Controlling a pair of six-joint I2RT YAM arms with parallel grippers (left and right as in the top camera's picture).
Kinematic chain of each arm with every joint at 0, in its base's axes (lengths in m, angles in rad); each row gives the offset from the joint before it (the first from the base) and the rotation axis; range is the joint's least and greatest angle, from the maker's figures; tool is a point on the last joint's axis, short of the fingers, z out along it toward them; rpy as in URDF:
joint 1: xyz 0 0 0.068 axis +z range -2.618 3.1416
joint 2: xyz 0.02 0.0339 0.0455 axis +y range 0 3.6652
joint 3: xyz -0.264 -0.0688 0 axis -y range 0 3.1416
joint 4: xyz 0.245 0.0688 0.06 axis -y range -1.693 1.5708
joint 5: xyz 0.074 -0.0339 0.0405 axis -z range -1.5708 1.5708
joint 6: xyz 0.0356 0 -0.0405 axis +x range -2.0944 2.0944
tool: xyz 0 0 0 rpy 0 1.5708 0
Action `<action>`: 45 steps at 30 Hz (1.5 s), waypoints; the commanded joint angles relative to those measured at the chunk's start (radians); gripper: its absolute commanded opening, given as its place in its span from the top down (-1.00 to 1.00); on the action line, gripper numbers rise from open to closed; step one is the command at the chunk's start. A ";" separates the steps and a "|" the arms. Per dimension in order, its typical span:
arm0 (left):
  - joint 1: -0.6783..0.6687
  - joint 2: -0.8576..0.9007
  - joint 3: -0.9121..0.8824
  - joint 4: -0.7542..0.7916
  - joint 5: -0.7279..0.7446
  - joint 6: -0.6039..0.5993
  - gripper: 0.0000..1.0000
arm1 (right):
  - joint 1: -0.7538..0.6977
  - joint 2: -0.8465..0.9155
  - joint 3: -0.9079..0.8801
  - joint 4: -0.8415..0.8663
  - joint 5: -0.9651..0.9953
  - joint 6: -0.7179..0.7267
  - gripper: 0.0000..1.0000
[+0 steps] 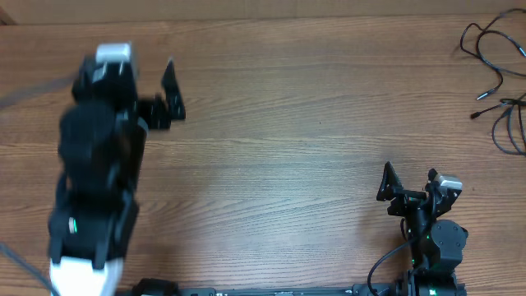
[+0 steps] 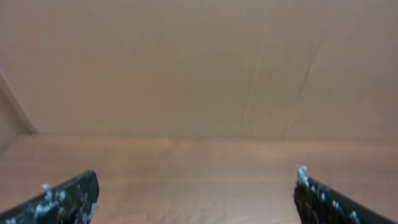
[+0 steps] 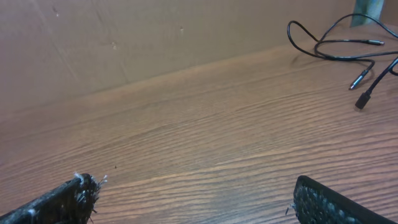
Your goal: Untangle cables
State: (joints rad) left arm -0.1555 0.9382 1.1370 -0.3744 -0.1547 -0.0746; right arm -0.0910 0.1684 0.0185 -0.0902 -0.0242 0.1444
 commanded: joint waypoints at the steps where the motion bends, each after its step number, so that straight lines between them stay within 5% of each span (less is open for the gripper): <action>1: 0.010 -0.145 -0.204 0.092 0.000 0.008 -0.99 | 0.005 0.001 -0.010 0.006 0.008 -0.007 -1.00; 11: 0.098 -0.639 -0.766 0.553 0.156 0.008 -1.00 | 0.005 0.001 -0.010 0.006 0.008 -0.007 -1.00; 17: 0.150 -0.814 -0.969 0.657 0.190 0.008 -1.00 | 0.005 0.001 -0.010 0.006 0.008 -0.007 -1.00; 45: 0.162 -0.936 -1.132 0.304 0.061 0.132 -1.00 | 0.005 0.001 -0.010 0.006 0.008 -0.007 -1.00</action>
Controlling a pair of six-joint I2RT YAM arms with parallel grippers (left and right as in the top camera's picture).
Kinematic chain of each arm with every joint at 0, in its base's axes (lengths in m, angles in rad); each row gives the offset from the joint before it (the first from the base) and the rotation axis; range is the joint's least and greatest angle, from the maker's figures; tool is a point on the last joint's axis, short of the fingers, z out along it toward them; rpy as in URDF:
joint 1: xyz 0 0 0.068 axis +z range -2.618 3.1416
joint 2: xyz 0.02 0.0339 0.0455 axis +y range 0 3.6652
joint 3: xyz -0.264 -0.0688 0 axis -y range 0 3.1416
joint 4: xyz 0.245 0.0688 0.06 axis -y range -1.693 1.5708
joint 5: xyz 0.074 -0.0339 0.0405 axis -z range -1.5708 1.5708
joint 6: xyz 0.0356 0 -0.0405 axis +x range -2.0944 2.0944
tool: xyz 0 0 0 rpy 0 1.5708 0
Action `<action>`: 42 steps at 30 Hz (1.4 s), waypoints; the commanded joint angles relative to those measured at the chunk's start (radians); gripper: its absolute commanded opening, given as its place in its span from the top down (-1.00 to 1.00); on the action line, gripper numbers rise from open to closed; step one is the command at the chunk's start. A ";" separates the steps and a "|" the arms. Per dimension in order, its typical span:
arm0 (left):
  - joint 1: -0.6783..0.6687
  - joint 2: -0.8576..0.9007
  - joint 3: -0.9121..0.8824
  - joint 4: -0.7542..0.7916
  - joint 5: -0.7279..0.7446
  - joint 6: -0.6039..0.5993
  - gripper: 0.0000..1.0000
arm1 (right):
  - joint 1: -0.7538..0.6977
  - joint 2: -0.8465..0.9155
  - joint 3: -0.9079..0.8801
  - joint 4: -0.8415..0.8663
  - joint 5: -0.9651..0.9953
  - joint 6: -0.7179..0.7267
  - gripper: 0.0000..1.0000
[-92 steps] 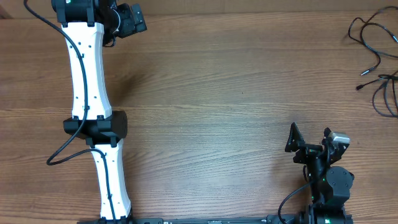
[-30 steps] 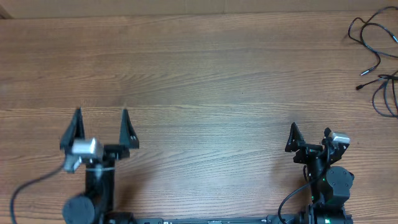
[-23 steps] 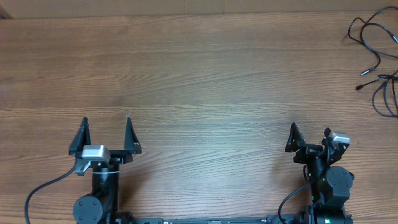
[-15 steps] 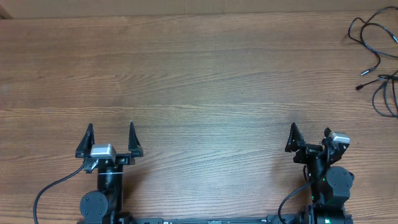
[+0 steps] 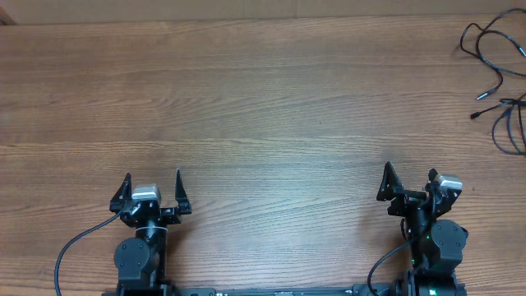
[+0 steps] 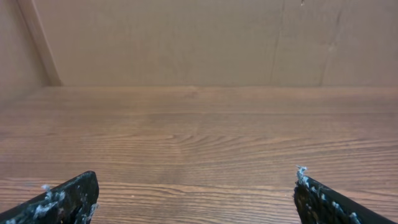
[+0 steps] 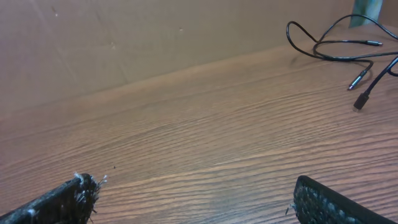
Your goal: Untangle cables
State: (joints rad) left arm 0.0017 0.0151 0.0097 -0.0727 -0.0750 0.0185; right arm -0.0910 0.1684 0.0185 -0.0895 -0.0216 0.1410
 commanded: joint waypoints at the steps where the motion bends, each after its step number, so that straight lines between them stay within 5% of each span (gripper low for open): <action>1: 0.005 -0.013 -0.005 0.003 -0.019 0.039 -0.99 | 0.005 0.001 -0.010 0.005 0.005 -0.004 -1.00; 31: 0.005 -0.011 -0.005 0.002 -0.011 0.038 -1.00 | 0.005 0.001 -0.010 0.005 0.002 -0.004 -1.00; 42: 0.005 -0.011 -0.005 0.002 -0.011 0.038 -1.00 | 0.004 0.002 -0.010 0.005 0.021 -0.189 -1.00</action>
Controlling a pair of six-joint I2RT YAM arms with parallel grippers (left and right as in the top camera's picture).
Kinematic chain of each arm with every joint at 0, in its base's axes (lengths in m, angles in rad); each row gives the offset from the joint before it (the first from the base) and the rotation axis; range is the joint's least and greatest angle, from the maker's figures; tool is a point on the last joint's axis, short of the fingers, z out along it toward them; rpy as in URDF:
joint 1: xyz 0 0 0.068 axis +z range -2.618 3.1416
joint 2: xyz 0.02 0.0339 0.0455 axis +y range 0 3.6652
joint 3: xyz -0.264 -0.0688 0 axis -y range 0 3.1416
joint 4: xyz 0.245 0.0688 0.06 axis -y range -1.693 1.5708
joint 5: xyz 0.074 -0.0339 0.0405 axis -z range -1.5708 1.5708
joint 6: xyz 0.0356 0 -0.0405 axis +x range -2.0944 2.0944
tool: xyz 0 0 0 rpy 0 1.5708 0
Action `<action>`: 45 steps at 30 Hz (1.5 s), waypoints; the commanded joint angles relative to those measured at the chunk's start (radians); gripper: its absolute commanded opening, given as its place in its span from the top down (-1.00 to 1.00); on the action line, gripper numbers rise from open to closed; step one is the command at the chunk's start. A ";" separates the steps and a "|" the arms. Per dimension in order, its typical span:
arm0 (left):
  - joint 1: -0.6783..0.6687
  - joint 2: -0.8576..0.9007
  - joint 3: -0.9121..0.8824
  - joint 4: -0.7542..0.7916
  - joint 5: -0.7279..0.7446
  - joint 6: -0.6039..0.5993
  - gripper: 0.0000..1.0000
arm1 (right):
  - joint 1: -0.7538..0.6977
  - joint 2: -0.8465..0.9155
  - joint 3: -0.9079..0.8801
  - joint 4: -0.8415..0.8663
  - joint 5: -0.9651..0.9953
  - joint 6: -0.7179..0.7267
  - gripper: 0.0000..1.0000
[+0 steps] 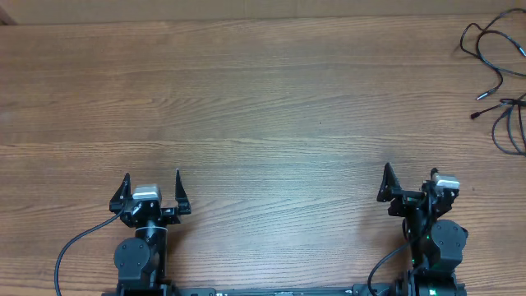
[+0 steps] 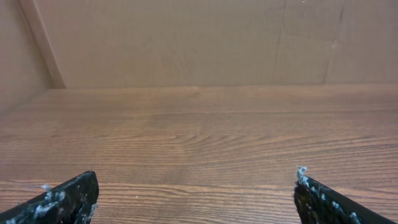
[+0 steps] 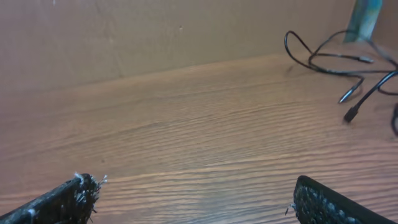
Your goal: Untangle cables
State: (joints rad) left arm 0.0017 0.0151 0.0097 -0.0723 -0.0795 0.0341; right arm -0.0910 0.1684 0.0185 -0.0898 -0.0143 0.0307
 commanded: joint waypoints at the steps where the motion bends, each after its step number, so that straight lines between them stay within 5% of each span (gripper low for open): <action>1: 0.005 -0.011 -0.005 0.002 -0.006 0.023 -1.00 | 0.004 0.002 -0.010 0.005 0.014 -0.093 -1.00; 45: 0.005 -0.011 -0.005 0.002 -0.006 0.023 -1.00 | 0.004 0.002 -0.010 0.005 0.021 -0.118 -1.00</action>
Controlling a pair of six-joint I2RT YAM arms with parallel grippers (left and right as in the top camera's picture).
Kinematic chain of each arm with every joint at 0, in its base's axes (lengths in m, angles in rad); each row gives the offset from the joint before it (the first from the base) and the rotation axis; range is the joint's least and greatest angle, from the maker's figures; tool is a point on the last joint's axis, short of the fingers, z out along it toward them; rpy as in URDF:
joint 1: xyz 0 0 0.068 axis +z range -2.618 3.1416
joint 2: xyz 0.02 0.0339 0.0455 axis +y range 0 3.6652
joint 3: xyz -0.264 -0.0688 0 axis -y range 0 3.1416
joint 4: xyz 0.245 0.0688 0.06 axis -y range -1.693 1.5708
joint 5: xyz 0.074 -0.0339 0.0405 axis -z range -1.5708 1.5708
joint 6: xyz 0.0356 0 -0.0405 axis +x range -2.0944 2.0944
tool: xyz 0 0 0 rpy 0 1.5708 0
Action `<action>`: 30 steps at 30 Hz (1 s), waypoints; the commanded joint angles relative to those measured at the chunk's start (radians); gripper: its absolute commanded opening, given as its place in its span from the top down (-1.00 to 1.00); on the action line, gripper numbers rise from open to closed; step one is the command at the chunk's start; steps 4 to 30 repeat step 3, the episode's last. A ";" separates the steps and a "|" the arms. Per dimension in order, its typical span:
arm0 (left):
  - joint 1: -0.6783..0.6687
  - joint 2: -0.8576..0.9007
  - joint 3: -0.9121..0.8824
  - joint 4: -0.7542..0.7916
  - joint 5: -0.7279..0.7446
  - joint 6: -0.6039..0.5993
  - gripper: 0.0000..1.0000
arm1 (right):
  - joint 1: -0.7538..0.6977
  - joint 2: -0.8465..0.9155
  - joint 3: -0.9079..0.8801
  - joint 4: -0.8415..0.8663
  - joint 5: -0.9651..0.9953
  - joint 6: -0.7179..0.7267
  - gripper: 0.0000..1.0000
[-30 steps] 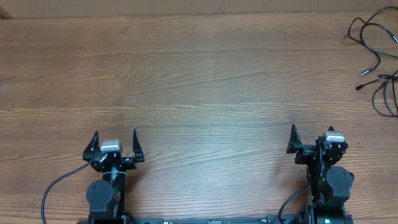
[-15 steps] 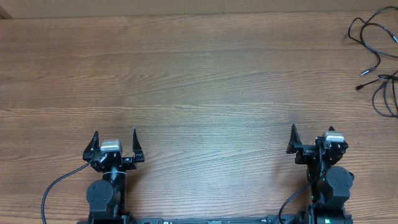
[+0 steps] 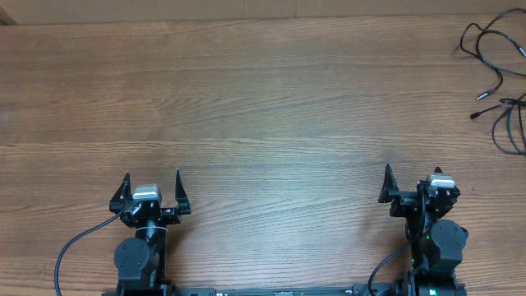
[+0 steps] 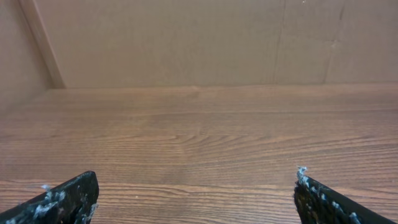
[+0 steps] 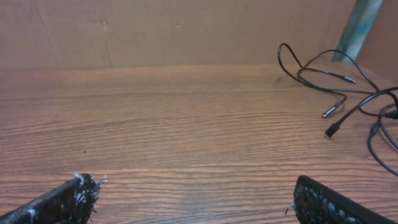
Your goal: Untangle cables
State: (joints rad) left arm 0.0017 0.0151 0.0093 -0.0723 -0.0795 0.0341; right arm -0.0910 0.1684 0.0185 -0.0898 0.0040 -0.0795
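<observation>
Thin black cables (image 3: 497,78) lie in a loose tangle at the table's far right corner, running off the overhead view's edge. In the right wrist view the cables (image 5: 339,93) show at the upper right, with plug ends free on the wood. My right gripper (image 3: 408,182) stands open near the front right edge, well short of them; in the right wrist view the right gripper (image 5: 194,198) holds nothing. My left gripper (image 3: 152,187) stands open at the front left, far from the cables; in the left wrist view the left gripper (image 4: 195,196) is empty too.
A brown cardboard wall (image 4: 186,37) closes the table's far side. A grey-green post (image 5: 359,25) stands behind the cables. Bare wooden tabletop (image 3: 263,107) stretches between the grippers and the cables.
My right gripper has turned a little to the right, so the cables sit lower and more fully in its wrist view. The left arm has not moved.
At first my left arm was stretched out high over the far left of the table, open. It then rested at the front left, open, and has stayed there. My right gripper stayed at the front right and has swung toward the cables over the last two moments.
</observation>
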 commanded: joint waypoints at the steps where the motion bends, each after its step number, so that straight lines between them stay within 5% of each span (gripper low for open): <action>1: 0.005 -0.011 -0.005 0.002 -0.006 0.023 -1.00 | 0.004 0.002 -0.010 0.005 0.002 -0.008 -1.00; 30: 0.005 -0.011 -0.005 0.002 -0.006 0.023 -0.99 | 0.004 0.002 -0.010 0.005 0.002 -0.008 -1.00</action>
